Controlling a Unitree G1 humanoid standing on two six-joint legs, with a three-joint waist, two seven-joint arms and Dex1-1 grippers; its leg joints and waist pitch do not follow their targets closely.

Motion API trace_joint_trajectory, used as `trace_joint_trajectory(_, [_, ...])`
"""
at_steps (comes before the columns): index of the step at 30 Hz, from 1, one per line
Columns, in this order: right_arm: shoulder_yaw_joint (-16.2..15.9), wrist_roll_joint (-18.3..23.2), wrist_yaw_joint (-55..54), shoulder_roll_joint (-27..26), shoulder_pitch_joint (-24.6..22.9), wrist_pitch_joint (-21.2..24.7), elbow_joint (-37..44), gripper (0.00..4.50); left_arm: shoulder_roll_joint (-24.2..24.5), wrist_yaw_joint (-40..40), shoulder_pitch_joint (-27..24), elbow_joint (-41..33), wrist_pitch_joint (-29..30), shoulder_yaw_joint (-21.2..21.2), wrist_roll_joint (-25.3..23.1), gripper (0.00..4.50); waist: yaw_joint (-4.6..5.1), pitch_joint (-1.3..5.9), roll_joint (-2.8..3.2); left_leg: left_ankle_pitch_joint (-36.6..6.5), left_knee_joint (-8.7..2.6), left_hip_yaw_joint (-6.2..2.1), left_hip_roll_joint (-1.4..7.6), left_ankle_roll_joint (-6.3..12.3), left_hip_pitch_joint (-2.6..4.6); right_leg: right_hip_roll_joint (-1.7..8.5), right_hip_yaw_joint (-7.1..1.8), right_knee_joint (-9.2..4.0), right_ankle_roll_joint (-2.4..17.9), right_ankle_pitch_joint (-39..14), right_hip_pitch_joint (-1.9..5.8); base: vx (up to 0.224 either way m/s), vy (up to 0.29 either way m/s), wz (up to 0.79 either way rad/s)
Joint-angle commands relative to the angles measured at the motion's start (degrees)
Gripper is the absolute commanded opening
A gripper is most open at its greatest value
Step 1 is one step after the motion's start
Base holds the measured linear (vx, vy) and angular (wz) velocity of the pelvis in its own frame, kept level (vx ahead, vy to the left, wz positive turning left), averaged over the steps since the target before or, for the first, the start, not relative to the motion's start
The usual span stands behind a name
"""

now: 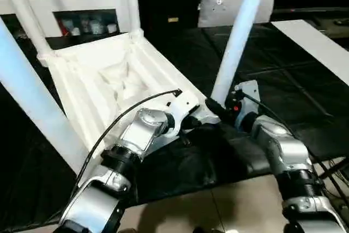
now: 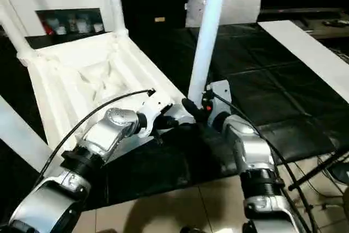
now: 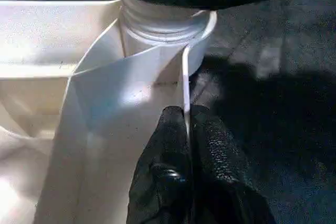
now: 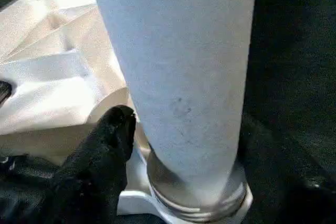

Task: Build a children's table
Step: Rotate leg to tighten

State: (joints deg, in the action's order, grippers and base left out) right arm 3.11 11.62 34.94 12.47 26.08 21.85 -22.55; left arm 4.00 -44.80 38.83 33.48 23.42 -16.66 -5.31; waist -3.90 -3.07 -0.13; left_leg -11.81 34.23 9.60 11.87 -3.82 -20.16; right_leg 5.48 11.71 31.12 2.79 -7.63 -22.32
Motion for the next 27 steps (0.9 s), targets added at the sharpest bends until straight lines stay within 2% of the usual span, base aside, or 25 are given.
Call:
trace_joint_trajectory(1, [-1.9, 1.0, 5.1, 1.7, -1.5, -0.1, 0.9, 3.46, 0.2, -4.2, 0.2, -2.7, -3.5, -1.2, 1.3, 0.00, -0.73, 4.86, -0.66, -3.2, -3.27, -0.68, 2.12, 5.46, -0.23, 4.86, -4.36, -2.78, 3.5, -15.9, 3.79, 0.000, 0.000, 0.00])
trace_joint_trajectory(3, [-1.7, 1.7, 8.5, 4.1, -2.0, -1.4, 1.5, 3.55, 1.4, -5.8, -0.1, -2.4, -4.9, -1.4, 1.5, 0.00, -1.68, 4.89, -0.68, -2.5, -3.18, -0.41, 2.07, 5.98, -0.14, 4.87, -4.58, -2.52, 4.3, -15.0, 3.73, 0.000, 0.000, 0.00])
trace_joint_trajectory(5, [-1.2, 3.2, 14.2, 7.4, -2.7, -3.6, 2.2, 3.88, 3.4, -8.4, -0.3, -1.8, -6.7, -2.1, 1.7, 0.00, -2.38, 4.74, -0.87, -3.9, -3.17, -0.22, 1.98, 5.93, -0.20, 4.72, -4.64, -2.64, 3.6, -16.9, 3.66, 0.000, 0.000, 0.00])
trace_joint_trajectory(8, [-1.1, 4.1, 17.4, 9.1, -3.1, -3.8, 2.8, 3.98, 4.4, -10.1, -0.5, -1.7, -7.7, -2.6, 1.7, 0.00, -2.72, 4.40, -0.79, -6.1, -3.30, -0.18, 1.96, 4.94, 0.08, 4.68, -4.47, -3.28, 2.5, -21.0, 3.35, 0.000, 0.000, 0.00])
trace_joint_trajectory(10, [-1.3, 4.4, 20.3, 10.8, -3.5, -3.9, 3.4, 4.31, 5.5, -12.0, -0.6, -1.6, -8.6, -3.1, 1.5, 0.00, -2.83, 4.29, -0.78, -8.0, -3.33, -0.11, 1.83, 4.30, 0.37, 4.62, -4.33, -3.86, 1.2, -24.4, 3.20, 0.000, 0.000, 0.00])
trace_joint_trajectory(11, [-2.1, 4.3, 23.6, 13.0, -4.0, -4.2, 4.2, 4.31, 6.8, -14.9, -0.8, -1.6, -10.6, -3.9, 1.6, 0.00, -2.86, 4.27, -0.80, -8.1, -3.36, -0.13, 1.81, 3.94, 0.41, 4.54, -4.22, -4.02, 0.9, -25.0, 3.14, 0.000, 0.000, 0.00])
trace_joint_trajectory(12, [-2.1, 4.3, 23.6, 13.0, -4.0, -4.2, 4.2, 4.31, 6.8, -14.9, -0.8, -1.6, -10.6, -3.9, 1.6, 0.00, -3.02, 4.35, -0.76, -8.4, -3.28, -0.13, 1.68, 3.97, 0.52, 4.52, -4.13, -4.09, 0.7, -25.2, 3.15, 0.000, 0.000, 0.00])
trace_joint_trajectory(14, [-3.6, 4.0, 29.7, 16.6, -4.2, -6.2, 4.9, 4.31, 9.6, -22.2, -1.2, -2.4, -13.9, -5.4, 2.5, 0.00, -3.26, 4.45, -0.99, -7.8, -3.31, -0.13, 1.78, 4.35, 0.19, 4.51, -4.33, -3.79, 0.2, -24.6, 3.34, 0.000, 0.000, 0.00])
trace_joint_trajectory(15, [-4.1, 4.0, 31.6, 17.6, -4.2, -6.9, 5.0, 4.31, 10.4, -24.3, -1.3, -2.7, -14.7, -6.0, 2.7, 0.00, -3.46, 4.45, -0.83, -7.8, -3.30, -0.29, 1.76, 4.37, 0.12, 4.58, -4.27, -3.65, 0.0, -24.5, 3.28, 0.000, 0.000, 0.00])
trace_joint_trajectory(16, [-4.9, 4.1, 34.5, 18.9, -4.2, -8.3, 5.0, 4.31, 11.7, -27.5, -1.4, -3.1, -16.0, -6.9, 3.0, 0.00, -3.66, 4.47, -0.87, -7.9, -3.29, -0.19, 1.84, 4.57, 0.27, 4.58, -4.36, -3.64, 0.0, -24.3, 3.16, 0.000, 0.000, 0.00])
trace_joint_trajectory(17, [-5.7, 4.2, 37.0, 19.8, -4.1, -9.4, 4.8, 4.06, 12.7, -29.7, -1.2, -3.3, -17.3, -7.9, 2.8, 0.00, -3.90, 4.45, -0.81, -7.8, -3.32, -0.09, 1.92, 4.77, 0.26, 4.51, -4.40, -3.53, 0.3, -24.0, 3.17, 0.000, 0.000, 0.00])
trace_joint_trajectory(22, [-8.2, 4.5, 43.0, 20.9, -3.8, -10.2, 5.0, 3.97, 14.3, -33.9, -0.8, -3.5, -20.1, -10.3, 2.0, 0.00, -4.87, 4.55, -0.73, -7.3, -3.36, -0.17, 2.49, 4.51, 0.51, 4.57, -4.45, -3.14, 2.3, -22.5, 2.94, 0.000, 0.000, 0.00])
trace_joint_trajectory(23, [-8.7, 4.5, 43.6, 20.9, -3.8, -10.1, 5.1, 3.71, 14.4, -34.4, -0.7, -3.6, -20.4, -10.5, 2.0, 0.00, -5.04, 4.55, -0.76, -7.1, -3.36, -0.19, 2.59, 4.57, 0.37, 4.62, -4.58, -2.95, 2.8, -21.7, 2.99, 0.000, 0.000, 0.00])
trace_joint_trajectory(24, [-9.3, 4.5, 44.5, 20.8, -3.8, -10.1, 5.2, 3.63, 14.5, -35.2, -0.6, -3.9, -20.7, -10.9, 2.0, 0.00, -5.29, 4.59, -0.73, -7.1, -3.35, -0.18, 2.64, 4.41, 0.48, 4.73, -4.64, -2.88, 3.1, -21.4, 2.97, 0.000, 0.000, 0.00])
trace_joint_trajectory(27, [-10.5, 4.8, 45.9, 20.3, -3.6, -10.0, 5.4, 3.57, 14.6, -36.5, -0.4, -4.2, -21.5, -11.4, 2.1, 0.00, -5.50, 4.52, -0.80, -7.5, -3.41, -0.14, 2.50, 3.97, 0.43, 4.81, -4.62, -3.02, 2.8, -22.5, 3.05, 0.000, 0.000, 0.00])
